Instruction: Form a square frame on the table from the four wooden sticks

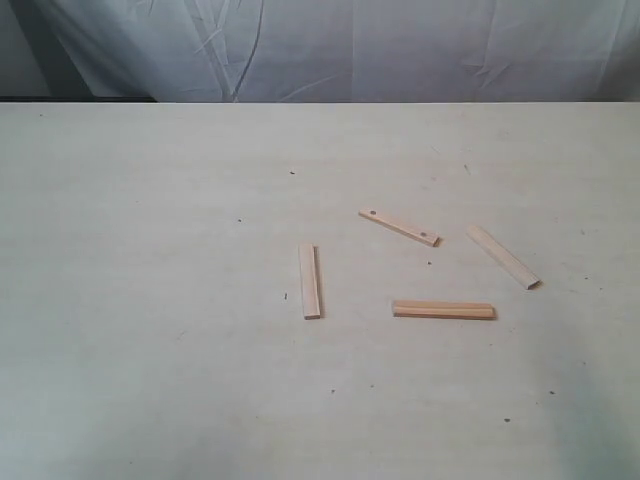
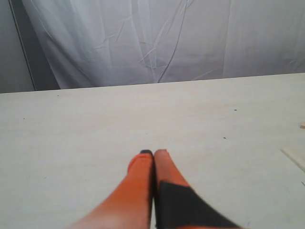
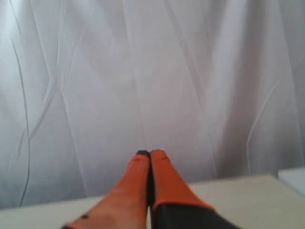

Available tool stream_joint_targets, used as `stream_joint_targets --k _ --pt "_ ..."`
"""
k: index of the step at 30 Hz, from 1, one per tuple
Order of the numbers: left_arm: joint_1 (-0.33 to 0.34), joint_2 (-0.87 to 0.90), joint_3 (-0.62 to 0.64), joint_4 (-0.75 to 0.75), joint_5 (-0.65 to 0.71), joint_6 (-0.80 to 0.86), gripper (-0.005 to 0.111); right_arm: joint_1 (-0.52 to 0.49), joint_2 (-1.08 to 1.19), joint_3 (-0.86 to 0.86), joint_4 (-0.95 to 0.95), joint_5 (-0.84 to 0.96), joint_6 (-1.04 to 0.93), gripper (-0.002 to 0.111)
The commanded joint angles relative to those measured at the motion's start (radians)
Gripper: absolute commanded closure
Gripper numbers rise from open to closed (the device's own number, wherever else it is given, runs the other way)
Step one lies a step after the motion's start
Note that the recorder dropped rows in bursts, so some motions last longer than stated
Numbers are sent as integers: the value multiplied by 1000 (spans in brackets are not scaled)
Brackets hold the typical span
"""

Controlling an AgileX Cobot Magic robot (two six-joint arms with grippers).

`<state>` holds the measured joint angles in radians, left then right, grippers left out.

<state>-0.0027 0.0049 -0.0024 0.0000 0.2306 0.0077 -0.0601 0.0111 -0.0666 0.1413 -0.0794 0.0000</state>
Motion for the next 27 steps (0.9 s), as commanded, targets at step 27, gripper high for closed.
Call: stream_joint_targets --k 27 --pt "-7 -5 2 -6 1 0 107 427 1733 -1188 138 953 -402 103"
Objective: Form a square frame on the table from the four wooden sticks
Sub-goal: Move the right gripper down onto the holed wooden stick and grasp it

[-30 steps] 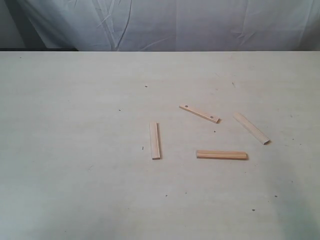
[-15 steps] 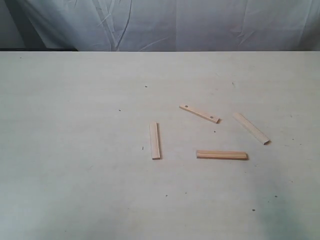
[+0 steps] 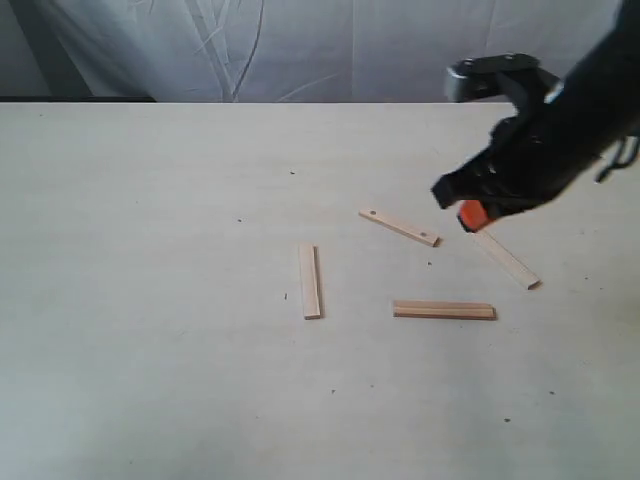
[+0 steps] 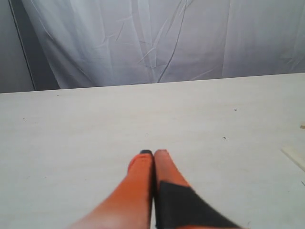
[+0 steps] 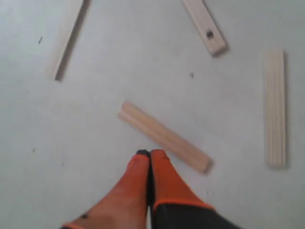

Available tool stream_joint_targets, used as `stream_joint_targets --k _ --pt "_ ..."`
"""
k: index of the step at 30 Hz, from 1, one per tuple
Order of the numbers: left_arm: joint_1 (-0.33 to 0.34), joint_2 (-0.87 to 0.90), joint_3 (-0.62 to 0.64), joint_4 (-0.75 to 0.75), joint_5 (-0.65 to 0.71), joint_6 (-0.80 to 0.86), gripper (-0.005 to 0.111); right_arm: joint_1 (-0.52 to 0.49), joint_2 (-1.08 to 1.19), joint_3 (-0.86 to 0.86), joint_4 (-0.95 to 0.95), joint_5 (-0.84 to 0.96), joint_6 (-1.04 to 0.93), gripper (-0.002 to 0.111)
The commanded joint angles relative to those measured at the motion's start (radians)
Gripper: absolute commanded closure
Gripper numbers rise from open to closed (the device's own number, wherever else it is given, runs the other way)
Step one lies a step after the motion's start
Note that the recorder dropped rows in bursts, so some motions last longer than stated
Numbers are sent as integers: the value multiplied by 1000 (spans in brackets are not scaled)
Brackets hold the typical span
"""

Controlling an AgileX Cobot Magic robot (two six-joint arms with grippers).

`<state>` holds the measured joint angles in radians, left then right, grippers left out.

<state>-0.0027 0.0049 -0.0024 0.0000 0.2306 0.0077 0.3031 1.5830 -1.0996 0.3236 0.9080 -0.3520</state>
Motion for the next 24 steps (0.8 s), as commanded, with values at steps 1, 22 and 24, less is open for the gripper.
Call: stream_joint_targets --k 1,22,24 --pt "-7 -5 2 -6 1 0 107 70 202 -196 -44 -20 -67 98" --pt "-7 -5 2 -6 1 0 107 77 752 -641 -167 31 -309 78" --pt "-7 -5 2 -6 1 0 107 77 752 -641 -165 39 -358 96"
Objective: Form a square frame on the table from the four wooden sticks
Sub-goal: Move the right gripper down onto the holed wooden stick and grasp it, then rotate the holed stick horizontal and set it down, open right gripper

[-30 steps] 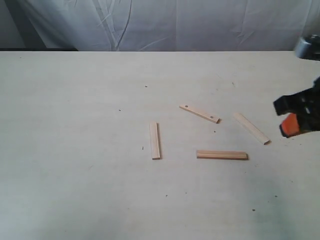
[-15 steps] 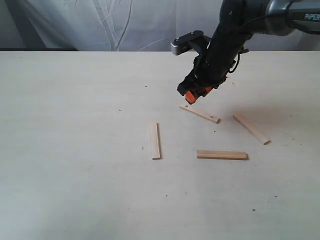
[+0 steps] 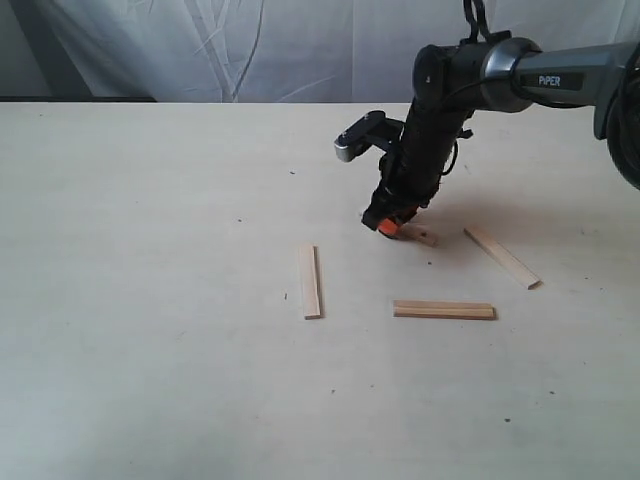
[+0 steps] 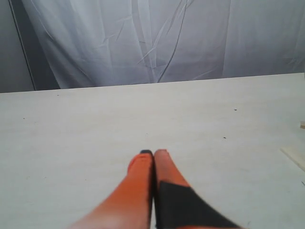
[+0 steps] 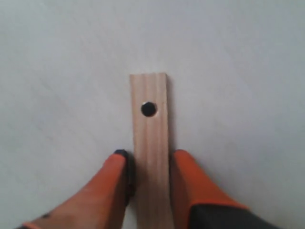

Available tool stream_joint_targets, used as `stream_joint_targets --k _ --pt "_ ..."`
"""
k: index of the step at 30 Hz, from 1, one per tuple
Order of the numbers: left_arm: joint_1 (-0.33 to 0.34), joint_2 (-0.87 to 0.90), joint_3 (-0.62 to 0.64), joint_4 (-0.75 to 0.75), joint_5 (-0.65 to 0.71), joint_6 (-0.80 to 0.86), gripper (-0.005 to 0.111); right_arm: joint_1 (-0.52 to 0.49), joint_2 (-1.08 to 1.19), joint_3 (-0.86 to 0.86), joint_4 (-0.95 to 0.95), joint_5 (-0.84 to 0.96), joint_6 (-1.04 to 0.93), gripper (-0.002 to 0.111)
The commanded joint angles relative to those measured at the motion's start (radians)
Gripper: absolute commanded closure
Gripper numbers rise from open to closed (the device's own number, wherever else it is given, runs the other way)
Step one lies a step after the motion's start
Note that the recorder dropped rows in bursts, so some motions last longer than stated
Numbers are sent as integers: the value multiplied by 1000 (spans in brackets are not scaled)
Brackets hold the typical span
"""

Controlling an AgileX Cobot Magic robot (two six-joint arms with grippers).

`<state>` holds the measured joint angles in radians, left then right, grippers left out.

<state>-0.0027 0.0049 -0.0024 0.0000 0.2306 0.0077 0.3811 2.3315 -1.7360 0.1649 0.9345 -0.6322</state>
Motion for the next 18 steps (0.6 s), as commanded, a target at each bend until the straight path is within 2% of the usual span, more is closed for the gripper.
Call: stream_joint_targets --k 1,2,4,7,9,18 --pt "-7 -5 2 -6 1 0 107 -1 2 -5 -7 19 -101 105" --pt "-7 -5 2 -6 1 0 107 -1 0 -5 -7 19 -121 109" --pt "-7 -5 2 -6 1 0 107 -1 -3 -5 2 19 -169 108" --pt "-7 -5 2 -6 1 0 107 8 -14 -5 71 18 -478 108" --pt "-7 -5 2 -6 1 0 107 15 -15 -5 120 1 -602 108" --pt "-7 -5 2 -6 1 0 107 17 -11 -5 88 -27 -655 107"
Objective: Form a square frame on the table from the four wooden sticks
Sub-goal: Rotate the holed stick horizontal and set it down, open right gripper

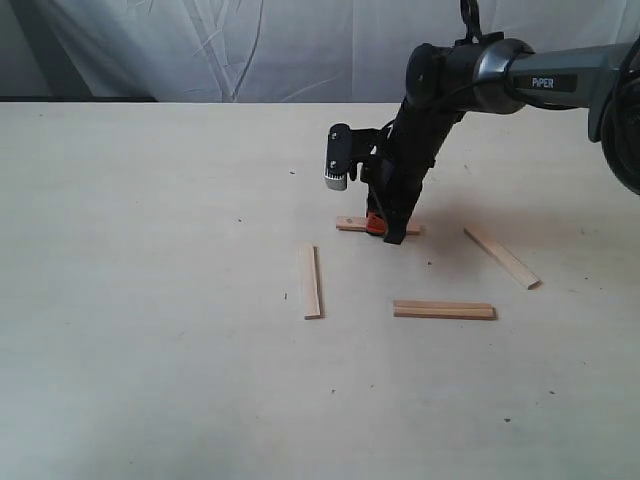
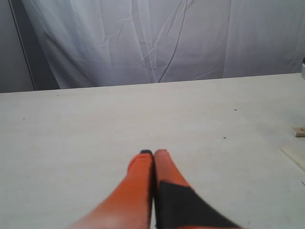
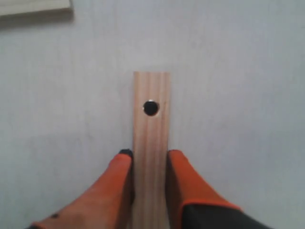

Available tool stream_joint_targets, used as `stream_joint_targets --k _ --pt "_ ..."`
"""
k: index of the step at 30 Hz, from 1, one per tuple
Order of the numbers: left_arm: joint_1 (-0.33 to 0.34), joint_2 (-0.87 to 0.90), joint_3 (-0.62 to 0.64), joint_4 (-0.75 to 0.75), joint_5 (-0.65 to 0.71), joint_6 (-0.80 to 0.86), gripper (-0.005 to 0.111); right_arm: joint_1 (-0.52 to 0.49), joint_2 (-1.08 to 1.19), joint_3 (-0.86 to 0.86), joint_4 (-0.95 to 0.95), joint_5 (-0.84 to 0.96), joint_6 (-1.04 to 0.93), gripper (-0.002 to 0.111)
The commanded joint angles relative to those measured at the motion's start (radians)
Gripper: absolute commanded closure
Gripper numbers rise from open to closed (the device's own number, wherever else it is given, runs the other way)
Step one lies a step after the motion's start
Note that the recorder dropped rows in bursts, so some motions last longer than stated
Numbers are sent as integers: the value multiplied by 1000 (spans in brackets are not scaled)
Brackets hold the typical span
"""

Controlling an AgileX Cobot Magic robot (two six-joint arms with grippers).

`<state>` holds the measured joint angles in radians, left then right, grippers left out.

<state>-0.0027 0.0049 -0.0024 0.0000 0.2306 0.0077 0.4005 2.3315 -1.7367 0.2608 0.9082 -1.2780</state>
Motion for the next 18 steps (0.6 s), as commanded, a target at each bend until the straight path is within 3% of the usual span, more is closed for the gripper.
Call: stream_joint_targets --k 1,4,6,15,18 --pt "-7 -5 2 -6 1 0 107 -3 -11 -4 -8 0 -9 104" --pt "-7 -5 2 -6 1 0 107 -3 -11 -4 -8 -2 -9 76" --pt "-7 -5 2 -6 1 0 107 -3 -12 -4 -8 -4 -9 65" --pt "-7 -5 2 -6 1 0 107 -3 -80 -4 48 -42 12 62" --pt "-7 -5 2 -6 1 0 107 -3 -141 -4 138 10 314 62"
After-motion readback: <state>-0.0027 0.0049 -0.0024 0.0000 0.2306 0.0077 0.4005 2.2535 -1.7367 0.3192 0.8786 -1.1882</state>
